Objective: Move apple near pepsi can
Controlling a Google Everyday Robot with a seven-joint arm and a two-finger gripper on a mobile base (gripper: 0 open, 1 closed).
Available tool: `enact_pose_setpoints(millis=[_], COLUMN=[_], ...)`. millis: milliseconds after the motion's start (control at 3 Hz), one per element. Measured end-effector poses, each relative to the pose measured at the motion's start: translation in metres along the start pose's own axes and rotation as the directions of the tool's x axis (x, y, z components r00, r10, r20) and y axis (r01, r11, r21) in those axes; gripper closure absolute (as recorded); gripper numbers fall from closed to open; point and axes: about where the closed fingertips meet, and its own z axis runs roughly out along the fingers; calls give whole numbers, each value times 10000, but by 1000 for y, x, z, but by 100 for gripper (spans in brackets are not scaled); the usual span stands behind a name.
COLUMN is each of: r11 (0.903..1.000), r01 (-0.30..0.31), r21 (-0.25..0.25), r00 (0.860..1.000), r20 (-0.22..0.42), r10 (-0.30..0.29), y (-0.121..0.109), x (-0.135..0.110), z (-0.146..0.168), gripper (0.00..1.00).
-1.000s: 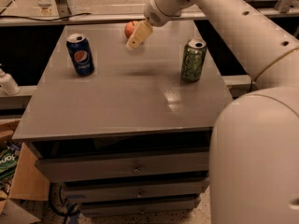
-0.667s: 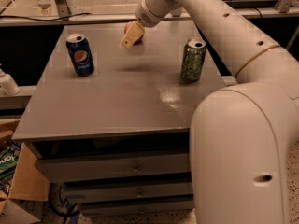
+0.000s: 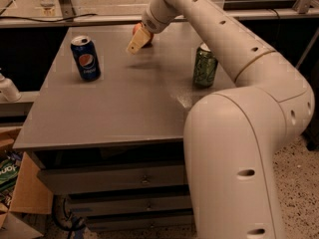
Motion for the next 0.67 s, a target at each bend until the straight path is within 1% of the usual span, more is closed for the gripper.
enact_pose_setpoints(millis=[333, 667], r11=[9972, 9930], r01=[-315, -622], r21=[682, 1007], r00=[9994, 9980], r20=[-89, -69], r10=[322, 632], y=[-22, -35], x=[9, 15], z=[0, 4], gripper=[0, 0])
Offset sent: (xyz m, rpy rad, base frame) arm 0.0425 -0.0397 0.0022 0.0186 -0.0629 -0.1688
